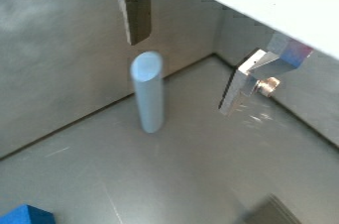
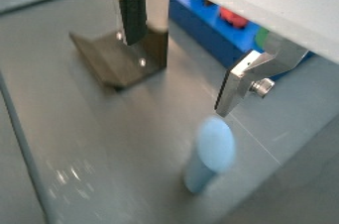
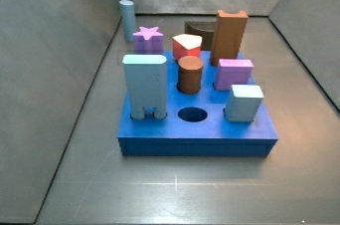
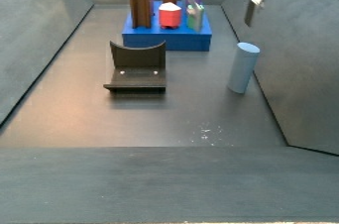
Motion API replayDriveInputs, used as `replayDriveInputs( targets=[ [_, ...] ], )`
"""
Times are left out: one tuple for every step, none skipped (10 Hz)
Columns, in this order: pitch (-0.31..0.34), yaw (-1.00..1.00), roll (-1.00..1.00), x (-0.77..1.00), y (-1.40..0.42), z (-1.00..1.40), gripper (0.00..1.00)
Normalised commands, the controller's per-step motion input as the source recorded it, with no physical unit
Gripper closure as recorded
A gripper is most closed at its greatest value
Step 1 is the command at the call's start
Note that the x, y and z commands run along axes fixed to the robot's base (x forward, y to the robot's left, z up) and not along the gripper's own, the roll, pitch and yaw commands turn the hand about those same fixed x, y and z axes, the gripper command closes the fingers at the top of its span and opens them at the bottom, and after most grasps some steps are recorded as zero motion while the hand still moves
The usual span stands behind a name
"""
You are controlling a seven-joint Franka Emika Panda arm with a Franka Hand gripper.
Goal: Pick up the oval object. Move up. Move to above the board. Insert the oval object.
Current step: Pick up the oval object.
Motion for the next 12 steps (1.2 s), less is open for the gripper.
replayDriveInputs(
  targets=[
    [-0.091,0.67,0.18,-0.59,-0.08,-0.63,0.0],
    [-0.079,0.68,0.12,-0.56,0.0,-0.52,0.0],
    [-0.036,0.63,0.06,-0.35,0.11,-0.35,0.0],
    [-0.036,0.57,0.0,-0.11,0.21,-0.24,0.0],
    [-0.003,0.37,0.0,0.0,0.11,-0.26,0.0],
    [0.0,0.29,0.01,0.0,0.02,-0.38,0.0],
    [-0.001,0.26,0.03,-0.03,0.0,-0.48,0.0],
    [-0.011,0.19,0.01,-0.13,0.0,-0.42,0.0],
    [-0.004,0.14,0.0,-0.17,0.0,-0.34,0.0],
    [-0.001,0.0,0.0,-0.07,-0.01,0.0,0.0],
    [0.0,0.0,0.0,0.0,0.0,0.0,0.0],
    [0.0,0.0,0.0,0.0,0.0,0.0,1.0]
  ],
)
